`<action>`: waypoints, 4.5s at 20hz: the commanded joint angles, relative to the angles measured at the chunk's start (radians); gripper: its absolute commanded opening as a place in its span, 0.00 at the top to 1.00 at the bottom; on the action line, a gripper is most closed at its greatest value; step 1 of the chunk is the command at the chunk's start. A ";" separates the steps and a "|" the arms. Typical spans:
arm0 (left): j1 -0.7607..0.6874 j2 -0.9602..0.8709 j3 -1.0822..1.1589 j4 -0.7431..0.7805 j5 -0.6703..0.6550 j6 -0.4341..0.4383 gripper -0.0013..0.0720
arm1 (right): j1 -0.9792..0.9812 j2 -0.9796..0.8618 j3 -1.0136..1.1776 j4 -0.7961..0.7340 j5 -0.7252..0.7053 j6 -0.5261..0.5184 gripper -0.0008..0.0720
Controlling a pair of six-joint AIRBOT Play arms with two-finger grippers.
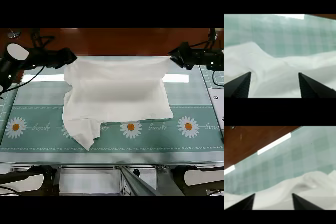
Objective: Fold the shirts.
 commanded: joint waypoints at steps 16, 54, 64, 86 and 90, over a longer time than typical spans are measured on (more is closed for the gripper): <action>0.683 0.299 -0.827 -0.229 -0.507 0.248 0.02 | -0.372 0.706 -0.995 -0.092 0.201 -0.187 0.14; 0.375 0.281 -0.749 -0.493 -0.269 0.316 0.94 | -0.026 0.138 -0.454 -0.239 0.174 0.031 0.94; 0.378 0.331 0.422 -0.293 -0.607 0.188 0.94 | 0.034 0.406 0.639 -0.402 0.463 0.107 0.94; 0.012 0.717 0.148 0.468 -0.624 -0.050 0.94 | 0.034 0.956 0.171 -0.525 0.773 0.180 0.94; 0.012 0.594 -0.125 0.433 -0.369 -0.128 0.94 | 0.034 0.919 -0.269 -0.519 0.439 0.145 0.94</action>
